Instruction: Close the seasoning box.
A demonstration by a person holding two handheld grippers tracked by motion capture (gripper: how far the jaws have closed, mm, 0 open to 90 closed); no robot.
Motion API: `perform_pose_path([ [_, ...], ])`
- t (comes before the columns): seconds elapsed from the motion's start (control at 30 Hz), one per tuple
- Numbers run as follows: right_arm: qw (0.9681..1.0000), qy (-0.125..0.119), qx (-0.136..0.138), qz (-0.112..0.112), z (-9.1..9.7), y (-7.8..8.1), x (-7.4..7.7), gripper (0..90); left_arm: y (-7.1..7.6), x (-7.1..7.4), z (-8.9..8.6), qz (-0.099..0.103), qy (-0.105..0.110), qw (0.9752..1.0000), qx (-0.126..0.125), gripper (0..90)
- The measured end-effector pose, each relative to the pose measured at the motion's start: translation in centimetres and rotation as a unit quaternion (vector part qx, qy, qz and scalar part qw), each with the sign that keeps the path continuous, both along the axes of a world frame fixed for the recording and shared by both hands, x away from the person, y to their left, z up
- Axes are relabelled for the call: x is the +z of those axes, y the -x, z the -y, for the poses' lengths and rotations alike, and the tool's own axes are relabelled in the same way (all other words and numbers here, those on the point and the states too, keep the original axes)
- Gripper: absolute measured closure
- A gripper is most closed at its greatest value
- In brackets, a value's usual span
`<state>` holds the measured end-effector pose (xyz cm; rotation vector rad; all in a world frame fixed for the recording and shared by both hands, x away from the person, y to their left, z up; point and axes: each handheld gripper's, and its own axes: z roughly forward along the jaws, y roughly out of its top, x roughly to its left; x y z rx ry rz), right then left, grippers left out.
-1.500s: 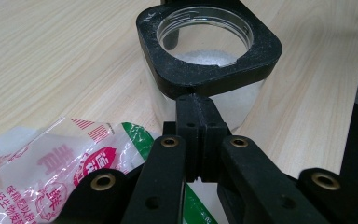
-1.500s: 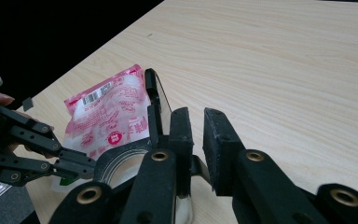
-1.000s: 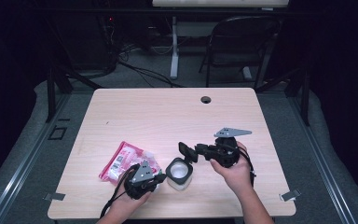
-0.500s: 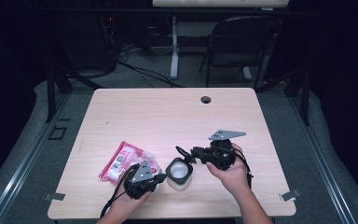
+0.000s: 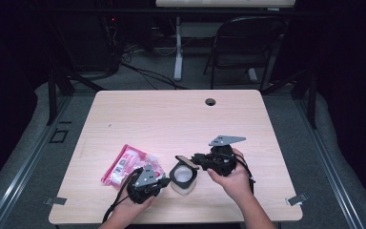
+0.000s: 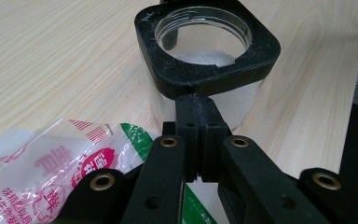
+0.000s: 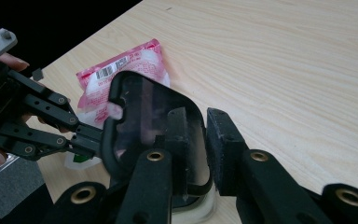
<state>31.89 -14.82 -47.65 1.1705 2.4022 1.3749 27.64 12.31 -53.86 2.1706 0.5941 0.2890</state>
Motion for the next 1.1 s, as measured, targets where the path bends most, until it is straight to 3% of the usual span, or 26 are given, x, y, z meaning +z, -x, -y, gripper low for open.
perform_pose_path([
  [0.57,1.0,-0.002,-0.002,-0.002,0.1,0.0,0.0,75.9,-0.1,0.2,-0.6,0.001,0.007,1.0,0.006,87.1],
  [0.8,1.0,-0.007,-0.006,0.0,0.6,-0.1,0.1,71.7,-0.4,0.8,-1.7,0.003,0.026,0.9995,0.017,81.8],
  [1.1,0.9998,-0.008,-0.02,-0.006,1.6,-0.4,0.2,65.2,-1.3,1.5,-4.0,0.0,0.047,0.9975,0.052,71.7],
])
